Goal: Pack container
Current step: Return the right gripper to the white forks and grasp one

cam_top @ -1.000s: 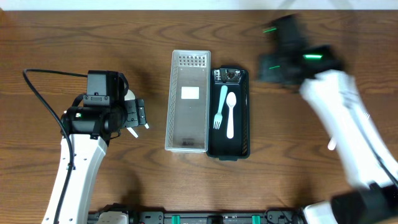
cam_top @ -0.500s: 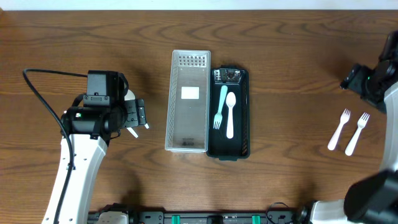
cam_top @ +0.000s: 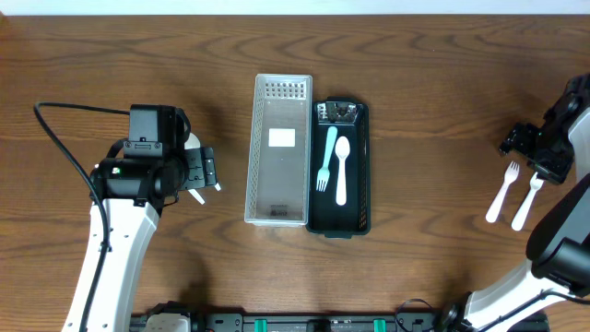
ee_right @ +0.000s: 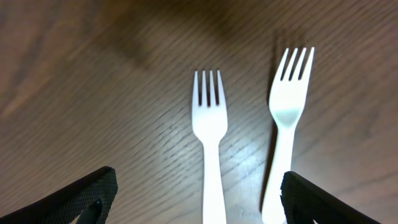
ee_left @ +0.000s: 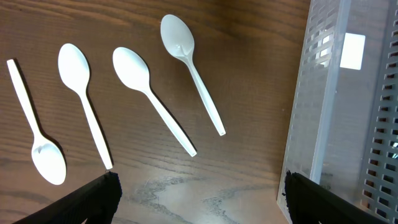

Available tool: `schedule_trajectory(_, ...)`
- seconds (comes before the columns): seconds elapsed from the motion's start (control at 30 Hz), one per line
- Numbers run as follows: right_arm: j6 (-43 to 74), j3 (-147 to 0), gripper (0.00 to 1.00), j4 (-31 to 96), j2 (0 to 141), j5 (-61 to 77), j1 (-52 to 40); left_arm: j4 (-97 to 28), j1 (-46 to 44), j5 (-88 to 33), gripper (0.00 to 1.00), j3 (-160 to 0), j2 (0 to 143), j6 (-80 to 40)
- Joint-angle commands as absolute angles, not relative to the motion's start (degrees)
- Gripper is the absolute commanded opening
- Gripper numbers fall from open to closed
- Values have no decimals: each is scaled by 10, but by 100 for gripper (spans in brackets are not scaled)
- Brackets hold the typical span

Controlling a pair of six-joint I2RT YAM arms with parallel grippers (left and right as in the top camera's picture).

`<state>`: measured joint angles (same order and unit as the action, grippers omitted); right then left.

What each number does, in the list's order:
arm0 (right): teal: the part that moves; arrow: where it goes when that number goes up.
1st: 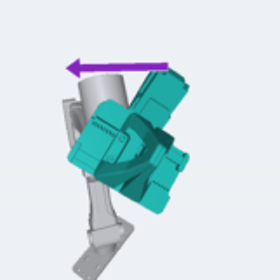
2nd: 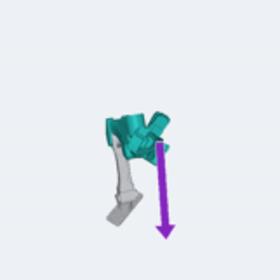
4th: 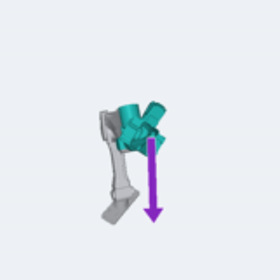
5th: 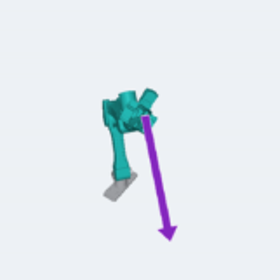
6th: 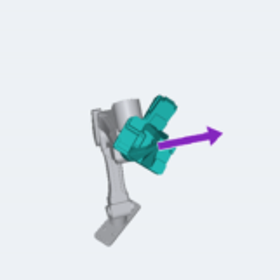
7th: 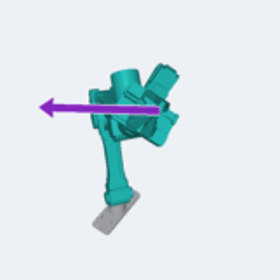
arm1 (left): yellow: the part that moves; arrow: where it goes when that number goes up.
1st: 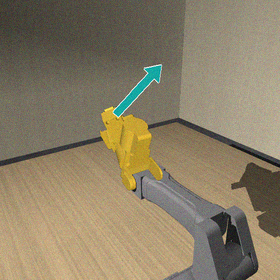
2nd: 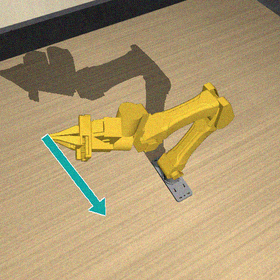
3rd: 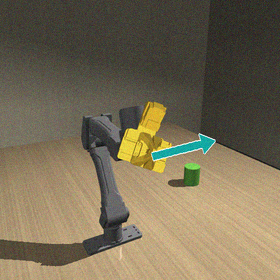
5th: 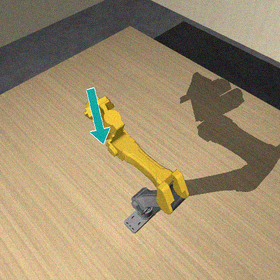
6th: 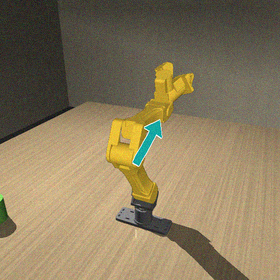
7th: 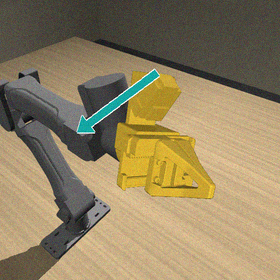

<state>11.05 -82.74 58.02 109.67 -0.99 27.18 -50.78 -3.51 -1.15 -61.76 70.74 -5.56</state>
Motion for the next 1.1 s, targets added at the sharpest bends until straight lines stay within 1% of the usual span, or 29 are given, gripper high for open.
schedule_trajectory(0.0,95,-826,87,578,1119,5,282,-510,-36,-11,87,-626,702,-52)
schedule_trajectory(0.27,96,-825,88,567,1157,5,282,-510,-36,-11,87,-626,702,-52)
schedule_trajectory(1.07,95,-804,89,521,1184,5,282,-510,-36,-11,87,-626,702,-52)
